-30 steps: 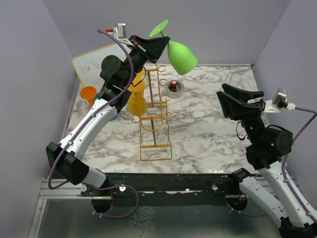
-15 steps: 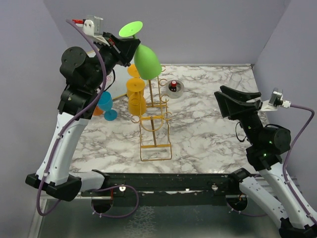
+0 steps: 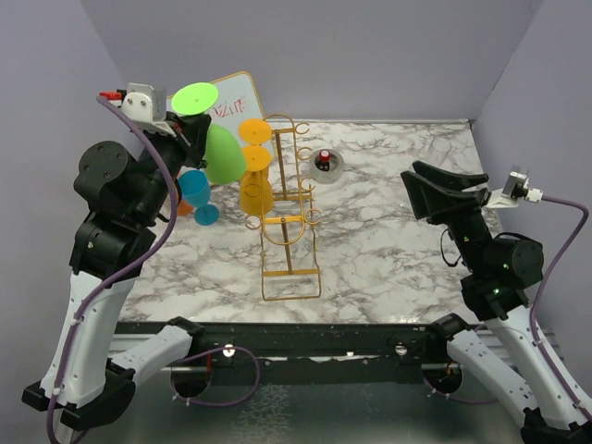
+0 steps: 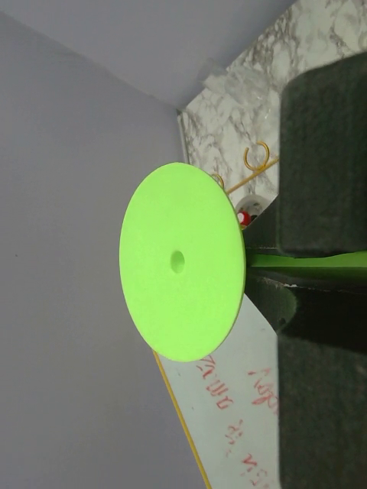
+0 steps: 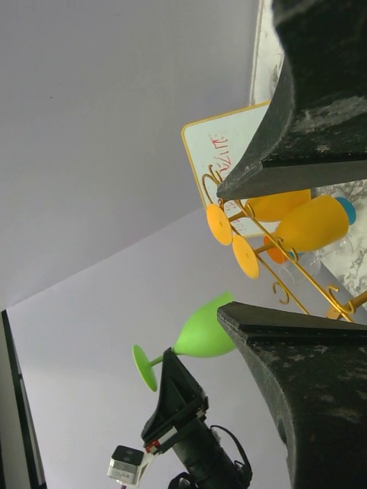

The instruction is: Place the wine glass upside down on the wine glass rack

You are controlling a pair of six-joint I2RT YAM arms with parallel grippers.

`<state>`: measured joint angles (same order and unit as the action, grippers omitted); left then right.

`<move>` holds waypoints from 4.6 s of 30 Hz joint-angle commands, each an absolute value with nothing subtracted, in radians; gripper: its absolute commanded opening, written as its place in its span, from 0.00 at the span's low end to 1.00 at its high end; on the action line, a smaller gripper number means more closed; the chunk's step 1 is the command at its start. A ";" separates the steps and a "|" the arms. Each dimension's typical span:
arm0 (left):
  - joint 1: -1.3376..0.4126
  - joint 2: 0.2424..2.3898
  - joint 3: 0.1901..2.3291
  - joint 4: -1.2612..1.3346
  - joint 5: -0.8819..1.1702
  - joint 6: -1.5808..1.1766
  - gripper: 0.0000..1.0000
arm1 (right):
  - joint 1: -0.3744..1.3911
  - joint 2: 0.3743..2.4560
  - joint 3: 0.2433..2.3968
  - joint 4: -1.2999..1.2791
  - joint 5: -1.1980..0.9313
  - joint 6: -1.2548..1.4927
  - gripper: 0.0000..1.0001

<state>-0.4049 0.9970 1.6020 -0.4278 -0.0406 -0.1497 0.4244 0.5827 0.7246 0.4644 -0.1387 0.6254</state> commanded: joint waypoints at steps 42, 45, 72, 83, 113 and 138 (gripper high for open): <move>-0.126 0.785 0.971 -0.089 0.331 0.041 0.00 | 0.428 0.733 0.801 0.306 -0.106 0.672 0.74; -0.126 0.736 0.937 -0.095 0.427 0.063 0.00 | 0.428 0.712 0.797 0.307 -0.104 0.670 0.74; -0.126 0.743 0.910 -0.288 0.719 0.232 0.00 | 0.429 0.671 0.767 0.304 -0.086 0.676 0.74; -0.126 0.763 0.860 -0.142 0.792 0.135 0.00 | 0.428 0.670 0.757 0.316 -0.086 0.677 0.74; -0.127 0.782 0.824 -0.168 0.862 0.154 0.39 | 0.428 0.641 0.739 0.312 -0.075 0.681 0.74; -0.126 0.570 0.893 -0.489 0.228 0.027 0.82 | 0.428 0.637 0.825 0.021 -0.051 0.729 0.73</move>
